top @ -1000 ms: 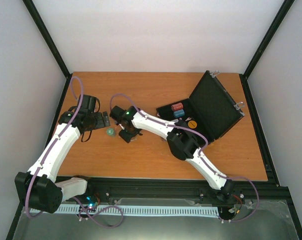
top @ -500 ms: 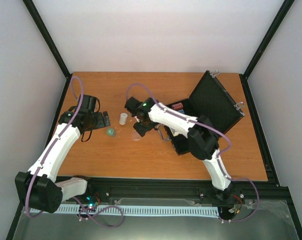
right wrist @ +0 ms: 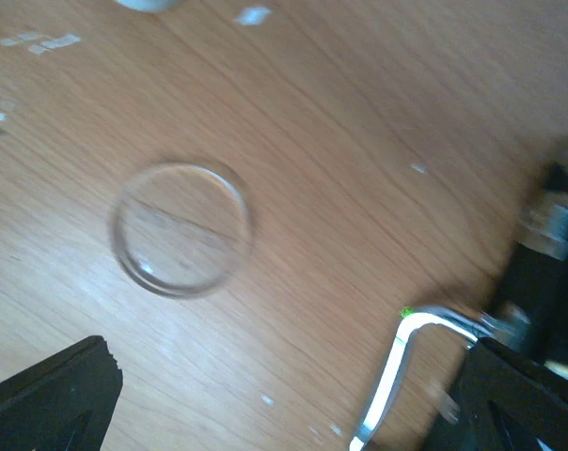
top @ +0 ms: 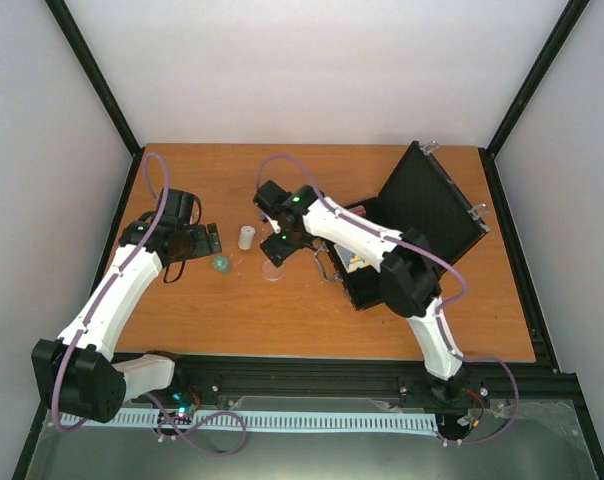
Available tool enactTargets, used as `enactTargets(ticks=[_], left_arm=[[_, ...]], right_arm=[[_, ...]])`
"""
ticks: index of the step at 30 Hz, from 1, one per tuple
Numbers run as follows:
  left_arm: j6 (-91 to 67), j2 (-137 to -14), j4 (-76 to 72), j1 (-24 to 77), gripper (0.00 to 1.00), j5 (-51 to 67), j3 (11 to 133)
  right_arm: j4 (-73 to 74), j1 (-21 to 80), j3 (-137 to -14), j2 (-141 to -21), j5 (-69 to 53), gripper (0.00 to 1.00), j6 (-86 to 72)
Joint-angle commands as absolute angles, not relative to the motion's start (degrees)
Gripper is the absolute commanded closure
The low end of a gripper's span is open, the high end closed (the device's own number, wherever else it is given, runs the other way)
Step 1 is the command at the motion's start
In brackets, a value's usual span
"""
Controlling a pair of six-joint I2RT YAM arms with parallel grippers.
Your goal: Pack up texas hold em set
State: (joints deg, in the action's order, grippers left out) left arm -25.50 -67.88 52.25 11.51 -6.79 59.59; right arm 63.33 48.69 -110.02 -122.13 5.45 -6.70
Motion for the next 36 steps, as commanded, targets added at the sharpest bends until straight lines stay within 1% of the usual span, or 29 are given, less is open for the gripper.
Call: enactTargets(ticks=[1,5,9,21,23,24,28,29,36], left_arm=[[-25.1,-67.7,51.3,11.4,0.0,-6.7,60.0],[-24.9,-67.8,51.5,11.4,0.0,-7.1,60.1],[-24.8,-68.0,51.4,11.4,0.0,-7.1,60.2],[-24.9,-68.8,51.2,11.4,0.0,-7.2,60.5],[-25.0,-68.8,51.2,11.4,0.0,-7.2,60.3],[-25.0,-68.8,51.2,11.4,0.0,-7.2,60.2],[-25.2,-68.7,51.1,11.4,0.0,-7.1,59.9],[-25.2,-68.7,51.1,11.4,0.0,-7.1,59.9],[-25.1,-68.7,51.2,11.4,0.0,-7.2,59.8]], right_arm=[[62.6,50.5,-116.4,-128.7,0.3,0.0,-6.7],[62.1,51.6,-120.4,-134.4,-1.7,0.0,-7.1],[61.5,52.1,-121.8,-138.2,-0.1,0.0,-7.4],[62.4,53.5,-122.4,-142.5,2.8,0.01,-6.3],[62.7,54.2,-122.3,-142.8,3.2,0.05,-6.1],[62.9,54.5,-122.3,-142.9,3.2,0.09,-6.1],[63.4,55.0,-122.3,-143.4,2.8,0.33,-6.1],[63.5,55.0,-122.3,-143.4,3.2,0.37,-6.2],[63.9,54.9,-122.3,-141.9,6.9,0.4,-6.5]])
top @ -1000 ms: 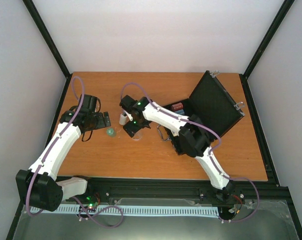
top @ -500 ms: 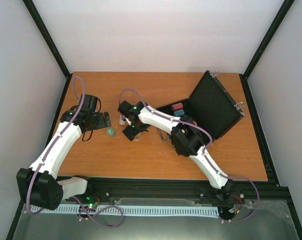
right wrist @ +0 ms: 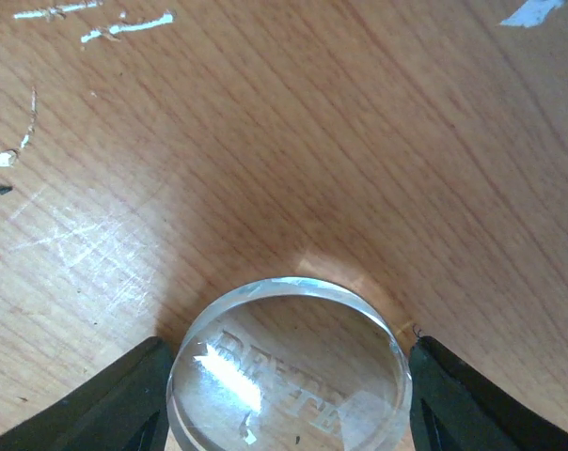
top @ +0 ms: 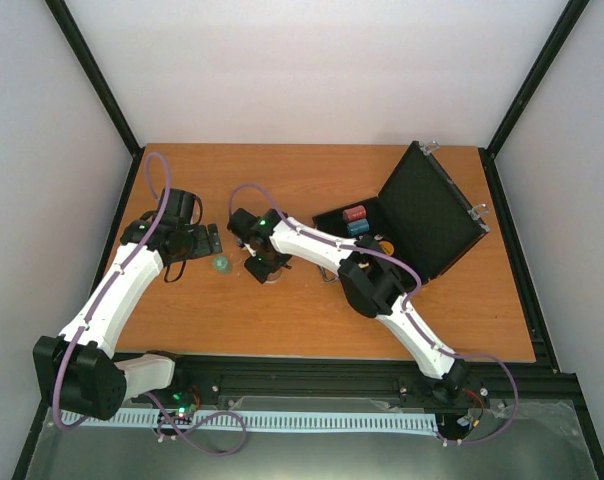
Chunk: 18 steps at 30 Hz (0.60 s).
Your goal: Pack up texas hold em set
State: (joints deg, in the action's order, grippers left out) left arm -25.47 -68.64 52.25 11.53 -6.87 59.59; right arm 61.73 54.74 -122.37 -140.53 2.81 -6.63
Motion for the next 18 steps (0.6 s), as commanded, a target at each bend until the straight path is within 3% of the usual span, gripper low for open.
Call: enactTargets(ticks=[1,18], left_arm=[[-25.1,-68.7,51.2,11.4,0.0,-7.2,59.8],[-25.3,-68.8,50.9,11.4,0.0,-6.8,59.4]], right_arm=[[63.9,54.9,-122.4,-141.3,7.2,0.4,-6.6],[66.2,45.8,-116.6,-123.5,4.8,0.39,-9.4]])
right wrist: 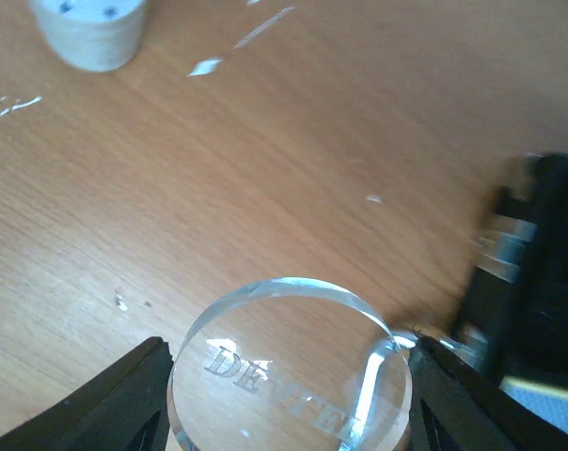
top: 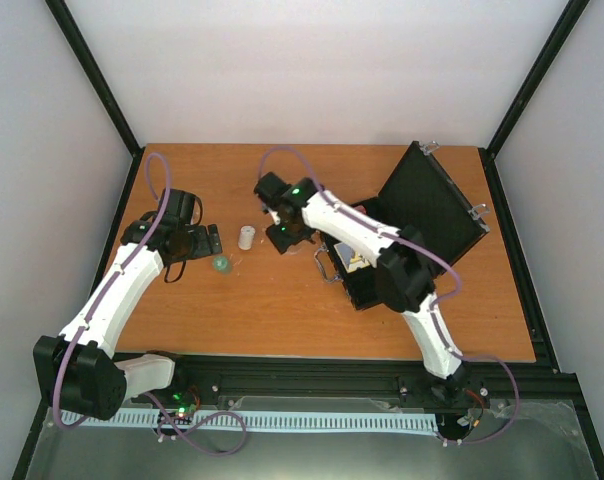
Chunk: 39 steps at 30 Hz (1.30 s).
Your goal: Pack up texas hold em set
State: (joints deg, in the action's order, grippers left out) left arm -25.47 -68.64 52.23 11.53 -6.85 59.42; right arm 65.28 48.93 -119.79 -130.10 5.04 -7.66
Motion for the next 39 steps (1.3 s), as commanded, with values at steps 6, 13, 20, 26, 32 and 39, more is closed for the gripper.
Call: enactTargets(ticks=[6,13,20,26,32,39], left_arm=[[-25.2,-69.1,50.8,11.4,0.0,-6.5,59.5],[-24.8,-70.1,50.7,11.4,0.0,-5.8,60.0],[-24.5,-71.0,50.7,11.4,0.0,-5.9,60.5],[-24.5,-71.5,50.8,11.4,0.0,-6.1,60.6],[-24.7,-71.7,50.8,11.4,0.0,-6.1,60.4],[-24.8,-72.1,50.7,11.4,0.0,-6.1,60.6]], right_arm=[[60.9,38.1,-100.7,-115.5,6.8,0.4,-10.5],[55.8,30.2,-89.3,-110.3,8.4,0.4,-10.5],[53.3,25.8,-84.5,-109.1,9.1,0.4,-9.9],[51.8,23.2,-82.0,-109.3,9.1,0.4,-9.1],[51.1,21.4,-80.8,-109.7,9.0,0.4,-8.5],[50.9,20.3,-80.9,-110.7,8.4,0.39,-7.7]])
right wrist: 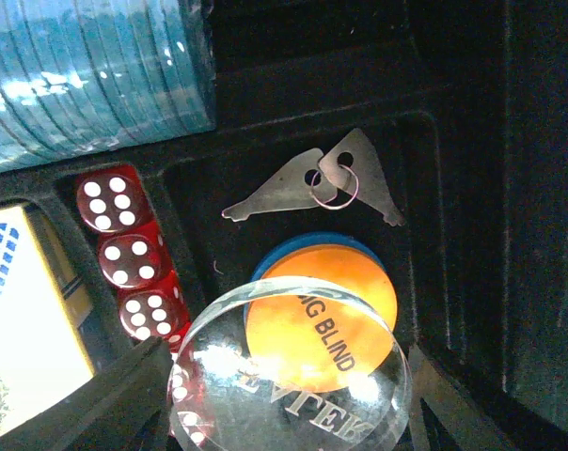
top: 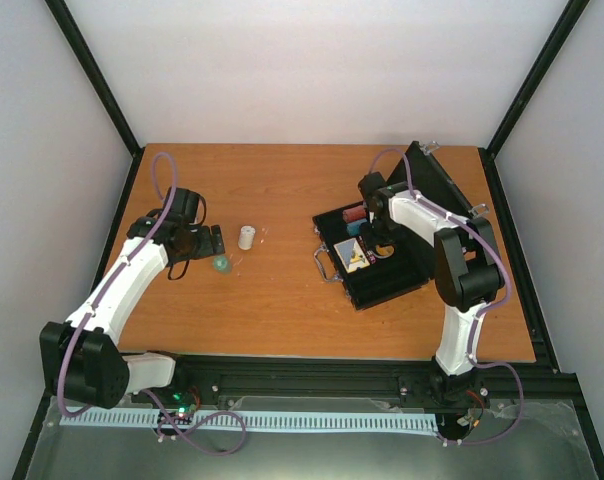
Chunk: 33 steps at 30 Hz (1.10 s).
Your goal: Pack up texas hold em set
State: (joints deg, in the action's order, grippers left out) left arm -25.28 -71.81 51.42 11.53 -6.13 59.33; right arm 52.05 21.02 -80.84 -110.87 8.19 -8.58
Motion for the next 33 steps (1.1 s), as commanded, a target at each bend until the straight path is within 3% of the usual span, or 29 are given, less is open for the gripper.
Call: enactTargets(ticks=[1,12,27,33], left_arm=[[-24.8,-72.3,50.7,11.4,0.0,-6.2,60.7],[-24.9,-72.3,50.6,11.4,0.0,-6.3,60.8],[-24.5,-72.3,50.8,11.4,0.0,-6.1,61.4],[-24.4,-72.2,50.9,11.4,0.0,-5.9,61.8]], right_arm=[[50.8,20.2,-80.9,-111.0,8.4,0.39,-7.6],[51.2,20.0,-82.4,-112.3,8.4,0.21,-7.9],[54.6,20.0,-87.1,-107.5,4.5,0.17,-8.9],[54.3,20.5,-87.4,-106.9,-2.7,0.17,-9.5]])
